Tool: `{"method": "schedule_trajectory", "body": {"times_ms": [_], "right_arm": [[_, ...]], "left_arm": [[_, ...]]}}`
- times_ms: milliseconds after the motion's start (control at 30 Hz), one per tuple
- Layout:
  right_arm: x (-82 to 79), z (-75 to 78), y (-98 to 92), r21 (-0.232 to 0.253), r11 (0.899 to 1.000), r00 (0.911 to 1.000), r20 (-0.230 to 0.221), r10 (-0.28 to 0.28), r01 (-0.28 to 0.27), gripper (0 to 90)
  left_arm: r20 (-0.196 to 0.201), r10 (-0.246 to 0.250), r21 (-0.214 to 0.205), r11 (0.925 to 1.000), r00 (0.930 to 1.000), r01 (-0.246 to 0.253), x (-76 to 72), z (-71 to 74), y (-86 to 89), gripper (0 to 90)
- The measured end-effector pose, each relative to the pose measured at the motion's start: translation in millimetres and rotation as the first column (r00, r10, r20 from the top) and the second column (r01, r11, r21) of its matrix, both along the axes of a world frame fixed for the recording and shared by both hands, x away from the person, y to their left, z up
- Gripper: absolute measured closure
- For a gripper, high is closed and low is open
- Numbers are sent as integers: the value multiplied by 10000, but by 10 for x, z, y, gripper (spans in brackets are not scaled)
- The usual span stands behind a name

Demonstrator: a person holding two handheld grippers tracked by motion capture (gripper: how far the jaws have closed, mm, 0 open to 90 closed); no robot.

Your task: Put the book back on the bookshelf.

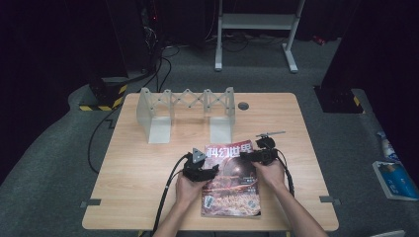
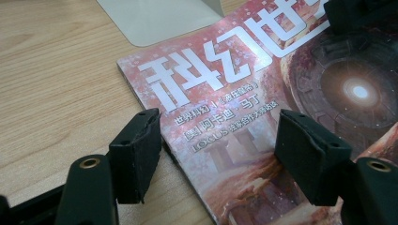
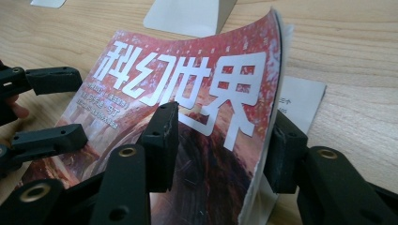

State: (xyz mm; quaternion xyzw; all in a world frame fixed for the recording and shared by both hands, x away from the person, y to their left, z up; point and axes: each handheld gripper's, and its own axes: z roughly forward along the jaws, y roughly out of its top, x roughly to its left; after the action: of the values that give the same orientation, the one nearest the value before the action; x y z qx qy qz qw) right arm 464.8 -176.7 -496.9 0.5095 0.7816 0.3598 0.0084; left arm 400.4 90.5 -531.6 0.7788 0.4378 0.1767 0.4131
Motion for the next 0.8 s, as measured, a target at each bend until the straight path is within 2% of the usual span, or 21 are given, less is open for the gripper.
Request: {"method": "schedule_trajectory", "body": {"times_ms": [100,233,367,400,467,567,800], "right_arm": [[8,-10,34,-22,10000,10000,-40,30,-30,485],[21,-5,51,-187,9998,10000,-39,74,-75,508],[21,15,32,-119,9998,9999,-17,171,-171,599],[16,18,23,-129,9997,9998,-5,196,-196,658],[15,18,19,-142,9997,9998,16,221,-220,679],[4,27,-11,-79,9991,9990,125,423,-422,778],[-35,24,-48,188,9972,9970,265,724,-729,824]], "left_arm": [[2,6,-1,10000,10000,-6,0,0,-1,318],[0,14,2,10000,10000,-14,-1,0,1,318],[-5,11,-5,10000,10000,-11,-1,0,2,318],[9,-9,14,10000,10000,9,1,0,6,318],[-17,-9,-28,10000,10000,9,0,-1,4,318],[-36,-34,-59,10000,10000,34,0,-1,8,312],[-144,-93,-212,9997,9999,90,5,1,24,302]]}}
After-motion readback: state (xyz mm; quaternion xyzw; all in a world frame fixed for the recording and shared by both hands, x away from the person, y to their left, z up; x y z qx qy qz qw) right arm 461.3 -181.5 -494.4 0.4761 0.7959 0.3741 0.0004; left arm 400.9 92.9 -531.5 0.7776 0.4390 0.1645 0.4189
